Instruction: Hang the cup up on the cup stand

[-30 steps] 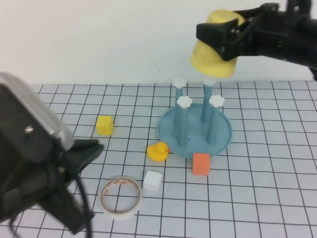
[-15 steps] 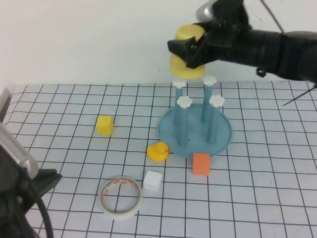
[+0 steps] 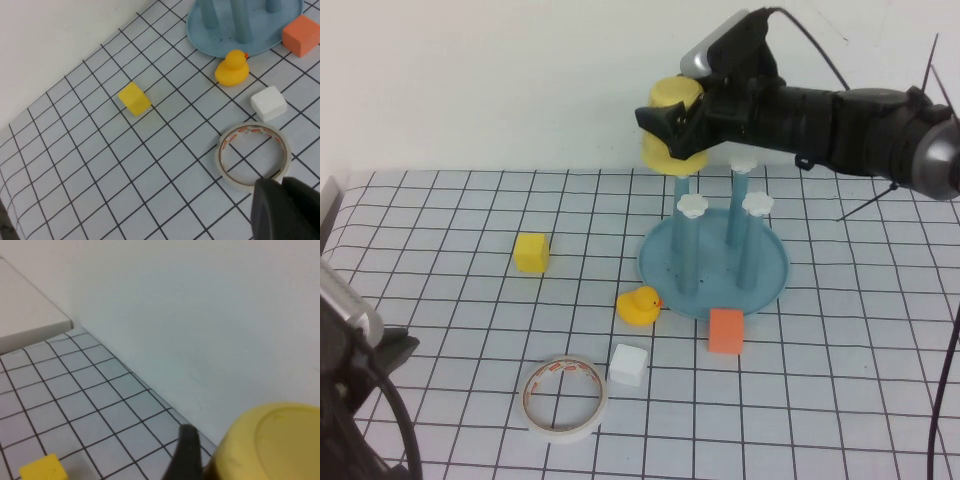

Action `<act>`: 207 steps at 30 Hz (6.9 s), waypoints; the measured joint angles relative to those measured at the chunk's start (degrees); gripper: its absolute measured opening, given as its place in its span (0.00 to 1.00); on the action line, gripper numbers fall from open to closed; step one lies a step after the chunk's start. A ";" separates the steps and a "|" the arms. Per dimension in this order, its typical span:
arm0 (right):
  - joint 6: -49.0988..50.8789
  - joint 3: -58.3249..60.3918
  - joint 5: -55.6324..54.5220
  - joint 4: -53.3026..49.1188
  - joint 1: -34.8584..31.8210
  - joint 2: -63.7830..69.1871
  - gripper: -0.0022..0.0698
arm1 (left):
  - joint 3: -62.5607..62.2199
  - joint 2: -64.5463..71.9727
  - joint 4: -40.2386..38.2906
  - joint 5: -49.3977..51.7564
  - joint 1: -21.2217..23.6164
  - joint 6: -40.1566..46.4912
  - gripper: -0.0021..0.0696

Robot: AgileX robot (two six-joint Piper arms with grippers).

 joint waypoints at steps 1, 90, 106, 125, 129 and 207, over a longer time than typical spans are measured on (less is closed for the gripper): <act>0.00 0.00 0.00 0.00 0.04 0.23 0.83 | 0.00 0.00 0.14 0.00 0.00 -0.24 0.03; 15.27 36.31 -10.97 1.22 5.52 -44.26 0.04 | 21.03 -31.52 10.94 -7.49 0.00 -21.37 0.03; 14.54 64.19 -13.73 1.22 5.52 -85.98 0.04 | 25.79 -31.52 13.92 -11.92 0.00 -21.49 0.03; 14.17 85.63 -19.46 1.35 5.52 -110.98 0.03 | 25.79 -31.52 13.92 -11.92 0.00 -21.49 0.03; 10.59 88.74 -23.24 1.35 5.52 -110.98 0.03 | 25.79 -31.52 13.92 -11.92 0.00 -21.60 0.03; 124.82 105.17 -3.78 -104.67 -24.68 -128.76 0.03 | 25.79 -31.52 13.92 -11.49 0.00 -21.60 0.03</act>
